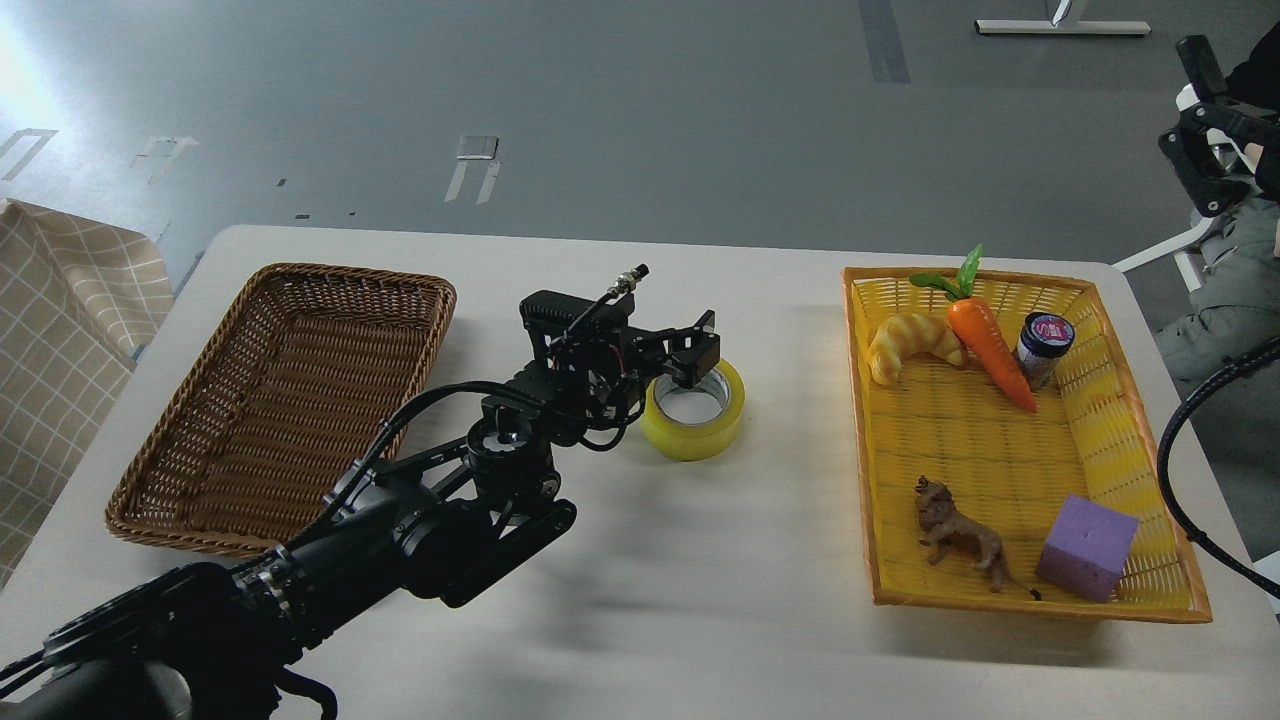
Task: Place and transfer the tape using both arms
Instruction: 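Reach the left gripper to the tape roll and hook its hole, then close the left gripper on the tape roll's rim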
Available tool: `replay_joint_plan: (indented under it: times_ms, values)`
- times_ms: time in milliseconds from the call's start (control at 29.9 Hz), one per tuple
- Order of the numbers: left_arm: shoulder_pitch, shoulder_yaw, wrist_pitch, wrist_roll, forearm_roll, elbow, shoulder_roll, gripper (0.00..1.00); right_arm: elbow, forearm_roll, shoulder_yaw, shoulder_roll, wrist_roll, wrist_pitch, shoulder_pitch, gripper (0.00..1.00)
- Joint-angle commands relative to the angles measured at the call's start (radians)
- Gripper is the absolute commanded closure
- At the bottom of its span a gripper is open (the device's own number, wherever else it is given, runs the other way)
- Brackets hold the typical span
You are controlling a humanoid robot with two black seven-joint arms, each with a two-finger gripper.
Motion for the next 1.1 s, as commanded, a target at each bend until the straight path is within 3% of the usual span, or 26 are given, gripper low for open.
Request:
replay_joint_plan:
  times_ms: [0, 1069]
  values:
    - [0.017, 0.013, 0.000, 0.002, 0.000, 0.005, 0.005, 0.02, -0.004, 0.000, 0.000, 0.000, 0.000, 0.000, 0.002, 0.00]
    - [0.045, 0.043, 0.000, -0.011, 0.000, 0.049, 0.005, 0.02, -0.005, -0.029, 0.000, 0.002, 0.000, 0.000, -0.012, 0.00]
